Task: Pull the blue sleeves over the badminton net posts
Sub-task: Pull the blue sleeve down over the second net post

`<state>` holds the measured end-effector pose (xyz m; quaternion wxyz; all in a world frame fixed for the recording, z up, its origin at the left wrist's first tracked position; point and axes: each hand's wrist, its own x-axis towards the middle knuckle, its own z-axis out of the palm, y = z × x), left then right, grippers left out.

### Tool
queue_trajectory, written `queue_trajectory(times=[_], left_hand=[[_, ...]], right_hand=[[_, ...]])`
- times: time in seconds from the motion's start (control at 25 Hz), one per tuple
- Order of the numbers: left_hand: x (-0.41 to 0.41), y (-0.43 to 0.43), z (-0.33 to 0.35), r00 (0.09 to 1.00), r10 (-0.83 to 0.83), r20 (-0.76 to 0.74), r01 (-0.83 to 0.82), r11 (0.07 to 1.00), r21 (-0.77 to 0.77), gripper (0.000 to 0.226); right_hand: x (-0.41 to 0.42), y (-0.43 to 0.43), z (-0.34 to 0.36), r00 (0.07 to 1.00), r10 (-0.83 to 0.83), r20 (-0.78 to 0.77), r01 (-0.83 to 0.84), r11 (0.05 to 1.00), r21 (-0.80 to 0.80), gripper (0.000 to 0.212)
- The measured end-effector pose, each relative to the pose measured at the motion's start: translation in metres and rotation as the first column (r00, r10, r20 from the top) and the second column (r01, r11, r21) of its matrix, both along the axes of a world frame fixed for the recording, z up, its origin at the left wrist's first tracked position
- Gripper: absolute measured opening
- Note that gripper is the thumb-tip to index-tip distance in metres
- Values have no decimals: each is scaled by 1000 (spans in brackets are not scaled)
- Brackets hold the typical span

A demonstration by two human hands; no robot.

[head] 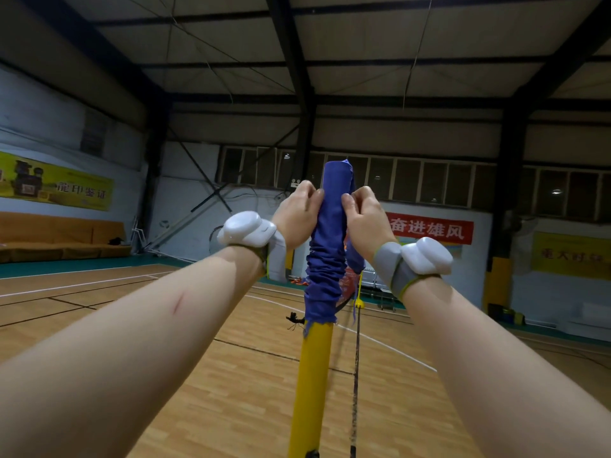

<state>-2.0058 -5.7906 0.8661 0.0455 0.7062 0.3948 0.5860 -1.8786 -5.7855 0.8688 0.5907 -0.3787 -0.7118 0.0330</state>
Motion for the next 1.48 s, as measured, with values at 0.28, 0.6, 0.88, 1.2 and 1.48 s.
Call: queue_trajectory(times=[0.28, 0.6, 0.88, 1.2, 1.48], left_hand=[[9, 9, -1, 985, 171, -29, -160, 962, 220, 18], [2, 13, -24, 980, 161, -116, -120, 947, 300, 15], [0, 8, -47, 971, 168, -170, -114, 951, 288, 15], [-5, -2, -53, 960, 176, -220, -119, 961, 250, 14], [-8, -2, -57, 958, 163, -237, -124, 977, 171, 17]], right_hand=[[6, -1, 3, 998, 8, 63, -12, 998, 67, 14], [11, -5, -22, 993, 15, 116, -26, 995, 100, 14], [15, -13, -40, 989, 64, 135, -68, 997, 28, 15], [14, -19, -43, 991, 74, 114, -73, 997, -18, 21], [13, -14, -21, 996, 10, -84, -16, 997, -73, 27]])
